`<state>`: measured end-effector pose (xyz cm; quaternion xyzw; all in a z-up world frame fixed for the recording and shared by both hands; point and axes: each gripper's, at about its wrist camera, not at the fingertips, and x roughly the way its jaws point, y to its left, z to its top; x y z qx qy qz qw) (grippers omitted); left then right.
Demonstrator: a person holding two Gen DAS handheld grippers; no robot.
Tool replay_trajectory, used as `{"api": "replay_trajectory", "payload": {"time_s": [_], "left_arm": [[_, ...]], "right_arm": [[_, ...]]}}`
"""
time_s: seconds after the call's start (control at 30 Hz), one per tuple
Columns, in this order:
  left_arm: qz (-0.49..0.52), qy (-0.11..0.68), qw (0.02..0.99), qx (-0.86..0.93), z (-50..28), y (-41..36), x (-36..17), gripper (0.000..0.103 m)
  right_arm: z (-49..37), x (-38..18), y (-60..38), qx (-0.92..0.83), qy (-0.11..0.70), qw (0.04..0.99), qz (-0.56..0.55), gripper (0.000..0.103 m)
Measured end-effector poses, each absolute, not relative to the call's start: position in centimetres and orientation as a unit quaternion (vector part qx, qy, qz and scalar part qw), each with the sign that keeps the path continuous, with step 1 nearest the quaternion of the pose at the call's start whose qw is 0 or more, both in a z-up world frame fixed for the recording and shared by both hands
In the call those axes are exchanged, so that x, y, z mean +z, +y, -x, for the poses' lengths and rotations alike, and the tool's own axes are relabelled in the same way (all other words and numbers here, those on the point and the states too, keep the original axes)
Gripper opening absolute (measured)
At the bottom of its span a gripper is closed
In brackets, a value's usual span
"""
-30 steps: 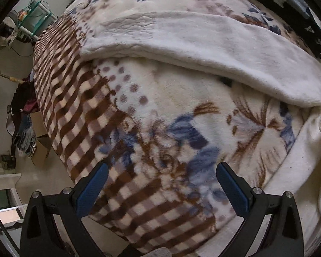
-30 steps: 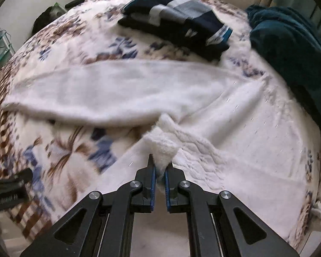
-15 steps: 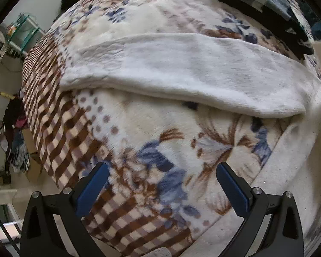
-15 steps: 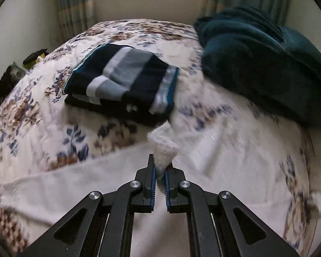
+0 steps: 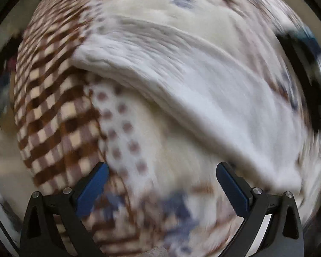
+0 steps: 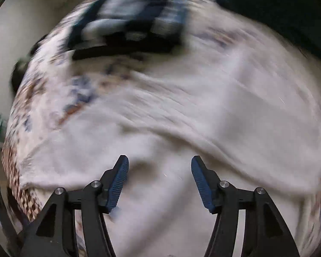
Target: Fold small clothes
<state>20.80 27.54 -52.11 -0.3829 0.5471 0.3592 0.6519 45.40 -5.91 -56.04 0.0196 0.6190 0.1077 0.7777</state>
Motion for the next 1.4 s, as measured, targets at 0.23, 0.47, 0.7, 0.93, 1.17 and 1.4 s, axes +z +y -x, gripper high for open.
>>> {"api": "replay_trajectory", "payload": {"time_s": [0.23, 0.47, 0.7, 0.93, 1.17, 1.4], "left_arm": [[0.504, 0.444, 0.599, 0.437, -20.5, 34.6, -54.7, 0.100], [0.477, 0.378, 0.641, 0.468, -22.9, 37.8, -51.4, 0.008], [0.305, 0.367, 0.798, 0.369, -32.3, 30.9, -39.8, 0.008], [0.181, 0.373, 0.897, 0.153, -43.6, 11.5, -32.8, 0.008], [0.038, 0.446, 0.893, -0.043, -48.1, -12.0, -38.4, 0.009], [0.038, 0.562, 0.818, -0.117, -47.3, -20.5, -47.9, 0.040]], "right_arm": [[-41.9, -58.8, -18.1, -0.038, 0.670, 0.737, -0.073, 0.063], [-42.2, -59.9, -21.1, -0.080, 0.659, 0.745, -0.066, 0.063], [-43.5, -58.6, -21.2, -0.070, 0.647, 0.753, -0.097, 0.063], [-42.8, -57.3, -26.0, -0.090, 0.643, 0.749, -0.132, 0.063], [-40.8, -56.8, -35.8, -0.142, 0.631, 0.742, -0.174, 0.063], [-38.7, -57.3, -44.1, -0.163, 0.635, 0.728, -0.198, 0.064]]}}
